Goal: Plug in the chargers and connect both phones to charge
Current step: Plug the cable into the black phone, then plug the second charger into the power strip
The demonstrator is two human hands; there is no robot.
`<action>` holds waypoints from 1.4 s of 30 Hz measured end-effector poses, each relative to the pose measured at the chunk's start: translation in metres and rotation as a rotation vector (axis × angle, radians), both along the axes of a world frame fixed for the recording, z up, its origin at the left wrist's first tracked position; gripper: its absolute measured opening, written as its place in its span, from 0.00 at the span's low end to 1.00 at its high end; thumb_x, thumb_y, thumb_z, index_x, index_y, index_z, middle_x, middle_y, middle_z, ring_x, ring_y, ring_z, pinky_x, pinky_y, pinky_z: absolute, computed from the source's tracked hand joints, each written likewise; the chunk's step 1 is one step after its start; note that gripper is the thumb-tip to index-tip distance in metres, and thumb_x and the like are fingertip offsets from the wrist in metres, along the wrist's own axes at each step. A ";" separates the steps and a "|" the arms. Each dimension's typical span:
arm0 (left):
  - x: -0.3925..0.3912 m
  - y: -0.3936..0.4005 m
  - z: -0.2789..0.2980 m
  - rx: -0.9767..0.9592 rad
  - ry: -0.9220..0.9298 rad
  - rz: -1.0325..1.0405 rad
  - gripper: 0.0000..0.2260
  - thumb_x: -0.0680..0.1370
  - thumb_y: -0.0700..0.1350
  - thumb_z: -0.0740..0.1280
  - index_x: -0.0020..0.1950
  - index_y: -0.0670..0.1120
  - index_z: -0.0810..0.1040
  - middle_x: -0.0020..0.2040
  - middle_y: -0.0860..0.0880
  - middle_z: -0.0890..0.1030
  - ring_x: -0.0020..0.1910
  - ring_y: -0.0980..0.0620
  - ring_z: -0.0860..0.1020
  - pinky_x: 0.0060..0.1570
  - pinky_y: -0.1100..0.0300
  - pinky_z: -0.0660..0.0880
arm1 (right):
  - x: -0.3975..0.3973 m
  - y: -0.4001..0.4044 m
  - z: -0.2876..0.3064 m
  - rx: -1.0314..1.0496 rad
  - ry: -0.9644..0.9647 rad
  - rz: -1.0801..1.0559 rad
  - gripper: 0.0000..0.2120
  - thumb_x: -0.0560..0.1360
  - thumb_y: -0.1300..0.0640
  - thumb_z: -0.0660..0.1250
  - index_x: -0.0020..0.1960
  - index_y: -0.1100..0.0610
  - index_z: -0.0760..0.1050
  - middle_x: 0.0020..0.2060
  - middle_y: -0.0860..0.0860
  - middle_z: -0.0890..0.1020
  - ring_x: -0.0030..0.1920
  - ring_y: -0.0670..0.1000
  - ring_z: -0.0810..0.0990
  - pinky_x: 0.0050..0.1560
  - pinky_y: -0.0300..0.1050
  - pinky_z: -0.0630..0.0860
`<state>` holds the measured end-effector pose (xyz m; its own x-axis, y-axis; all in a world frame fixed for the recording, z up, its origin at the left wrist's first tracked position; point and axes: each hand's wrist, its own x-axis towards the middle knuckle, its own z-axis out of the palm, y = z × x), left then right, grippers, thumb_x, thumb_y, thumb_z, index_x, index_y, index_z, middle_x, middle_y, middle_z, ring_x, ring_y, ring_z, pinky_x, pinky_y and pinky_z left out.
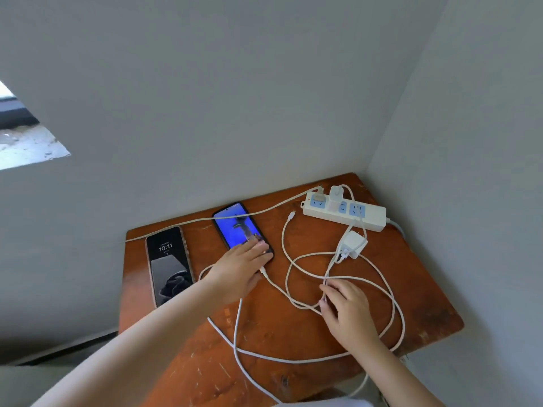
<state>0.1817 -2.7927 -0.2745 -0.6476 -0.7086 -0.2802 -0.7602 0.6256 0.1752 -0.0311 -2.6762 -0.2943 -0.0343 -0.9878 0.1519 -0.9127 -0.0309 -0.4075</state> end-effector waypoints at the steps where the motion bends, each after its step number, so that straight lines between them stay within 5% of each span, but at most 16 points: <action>1: -0.002 0.017 -0.005 -0.010 0.046 0.021 0.23 0.79 0.49 0.54 0.73 0.51 0.52 0.76 0.50 0.53 0.75 0.50 0.46 0.72 0.54 0.46 | -0.004 0.005 -0.001 -0.011 0.020 -0.040 0.09 0.67 0.61 0.72 0.45 0.64 0.82 0.44 0.61 0.85 0.45 0.61 0.83 0.45 0.60 0.79; 5: -0.006 0.083 -0.031 -0.017 0.097 0.164 0.26 0.79 0.54 0.51 0.74 0.49 0.47 0.76 0.49 0.47 0.74 0.52 0.40 0.69 0.57 0.36 | -0.019 0.031 -0.008 0.241 0.177 -0.161 0.34 0.71 0.41 0.42 0.61 0.59 0.75 0.62 0.63 0.76 0.64 0.64 0.72 0.60 0.68 0.67; 8: -0.003 0.112 -0.048 0.016 0.040 0.301 0.26 0.79 0.57 0.47 0.74 0.49 0.44 0.76 0.49 0.45 0.74 0.50 0.39 0.70 0.54 0.36 | -0.037 0.041 -0.025 0.447 0.263 -0.161 0.52 0.61 0.33 0.15 0.73 0.51 0.55 0.75 0.54 0.57 0.75 0.56 0.52 0.73 0.58 0.48; 11: -0.002 0.125 -0.053 0.008 0.020 0.356 0.26 0.79 0.57 0.46 0.74 0.48 0.44 0.76 0.49 0.45 0.74 0.50 0.40 0.71 0.53 0.37 | -0.045 0.040 -0.031 0.482 0.299 -0.142 0.29 0.76 0.39 0.34 0.74 0.49 0.47 0.76 0.52 0.50 0.75 0.55 0.46 0.74 0.57 0.45; 13: -0.003 0.129 -0.055 -0.005 0.031 0.368 0.26 0.79 0.57 0.46 0.74 0.48 0.44 0.76 0.49 0.46 0.74 0.50 0.41 0.71 0.53 0.37 | -0.045 0.039 -0.033 0.532 0.289 -0.143 0.24 0.80 0.46 0.44 0.74 0.49 0.45 0.76 0.53 0.47 0.75 0.55 0.44 0.73 0.58 0.43; 26: -0.015 0.131 -0.045 -0.092 -0.146 0.368 0.27 0.79 0.57 0.45 0.73 0.44 0.45 0.76 0.46 0.49 0.75 0.49 0.44 0.69 0.52 0.33 | -0.049 0.047 -0.021 0.570 0.267 -0.015 0.26 0.80 0.46 0.48 0.75 0.52 0.45 0.76 0.55 0.46 0.75 0.58 0.42 0.73 0.58 0.44; 30: -0.042 0.129 -0.043 -0.090 -0.031 0.490 0.27 0.79 0.56 0.46 0.73 0.44 0.45 0.76 0.46 0.49 0.75 0.49 0.43 0.70 0.54 0.36 | -0.073 0.049 -0.013 0.500 0.238 0.130 0.24 0.79 0.47 0.53 0.72 0.53 0.58 0.75 0.53 0.57 0.74 0.54 0.54 0.73 0.54 0.52; 35: -0.079 0.124 -0.055 -0.068 0.078 0.683 0.27 0.79 0.57 0.47 0.73 0.45 0.44 0.76 0.47 0.46 0.74 0.51 0.42 0.69 0.57 0.37 | -0.099 0.009 0.004 0.240 0.053 0.227 0.15 0.77 0.55 0.62 0.61 0.59 0.75 0.59 0.54 0.80 0.59 0.52 0.76 0.62 0.46 0.70; 42: -0.080 0.125 -0.063 -0.097 0.055 0.747 0.29 0.78 0.60 0.46 0.73 0.47 0.43 0.76 0.49 0.46 0.74 0.52 0.41 0.67 0.58 0.35 | -0.083 -0.049 -0.002 0.105 0.189 0.251 0.16 0.78 0.54 0.59 0.65 0.53 0.71 0.60 0.50 0.78 0.60 0.49 0.74 0.63 0.47 0.63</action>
